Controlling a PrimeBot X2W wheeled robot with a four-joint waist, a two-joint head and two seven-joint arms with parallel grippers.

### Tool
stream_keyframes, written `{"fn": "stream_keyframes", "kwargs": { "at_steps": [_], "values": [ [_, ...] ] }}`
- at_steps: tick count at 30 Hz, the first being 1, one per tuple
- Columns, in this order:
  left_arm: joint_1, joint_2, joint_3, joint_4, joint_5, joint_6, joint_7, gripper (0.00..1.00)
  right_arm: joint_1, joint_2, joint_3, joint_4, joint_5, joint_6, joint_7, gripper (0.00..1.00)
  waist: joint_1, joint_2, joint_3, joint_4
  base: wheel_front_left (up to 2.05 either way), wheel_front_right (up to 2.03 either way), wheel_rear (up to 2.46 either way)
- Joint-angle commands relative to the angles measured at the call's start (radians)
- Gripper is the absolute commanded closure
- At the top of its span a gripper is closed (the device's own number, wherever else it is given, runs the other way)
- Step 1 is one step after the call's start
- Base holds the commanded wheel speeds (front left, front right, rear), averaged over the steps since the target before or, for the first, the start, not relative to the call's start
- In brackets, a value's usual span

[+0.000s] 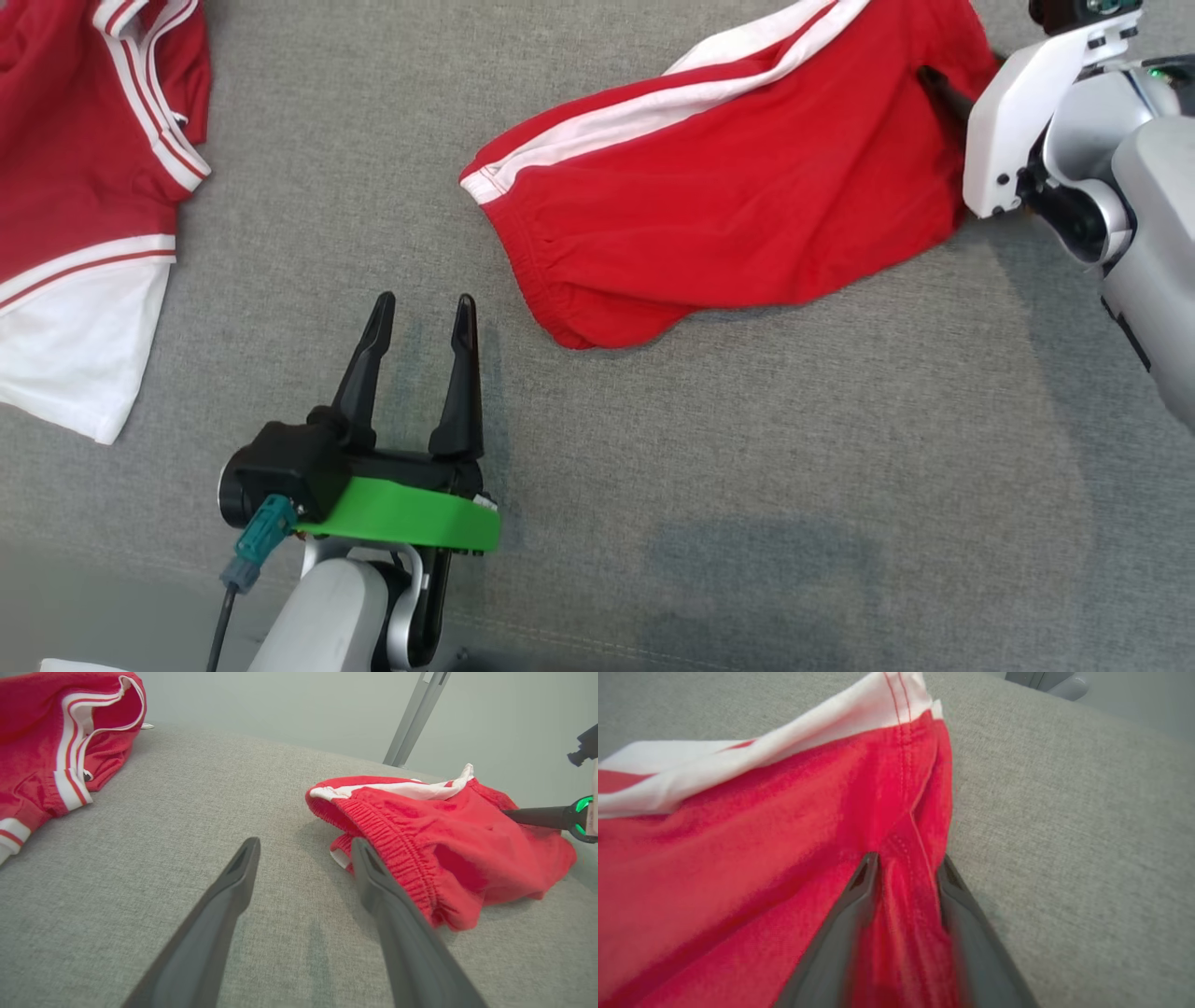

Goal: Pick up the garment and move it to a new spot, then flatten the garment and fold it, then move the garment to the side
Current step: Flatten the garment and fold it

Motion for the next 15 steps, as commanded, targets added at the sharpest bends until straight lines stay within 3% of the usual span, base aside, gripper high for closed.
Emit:
{"fn": "stream_keyframes", "kwargs": {
  "at_steps": [1, 8, 15],
  "values": [
    [0.010, -0.001, 0.003, 0.003, 0.006, -0.006, -0.006, 0.00, 0.044, 0.000, 0.013, 0.017, 0.010, 0.000, 0.015, 1.00, 0.0000, 0.0036, -0.014, -0.012, 0.00, 0.00, 0.00],
    [0.090, 0.015, 0.014, 0.028, 0.022, -0.038, -0.005, 0.00, 0.114, 0.051, -0.041, 0.011, 0.101, 0.000, -0.063, 1.00, 0.0000, 0.0036, -0.109, -0.097, 0.00, 0.00, 0.00],
    [0.204, 0.033, 0.043, 0.015, 0.027, -0.055, -0.005, 0.00, 0.252, 0.039, -0.063, -0.054, 0.219, 0.000, -0.098, 1.00, 0.0000, 0.0036, -0.222, -0.205, 0.00, 0.00, 0.00]
  ]
}}
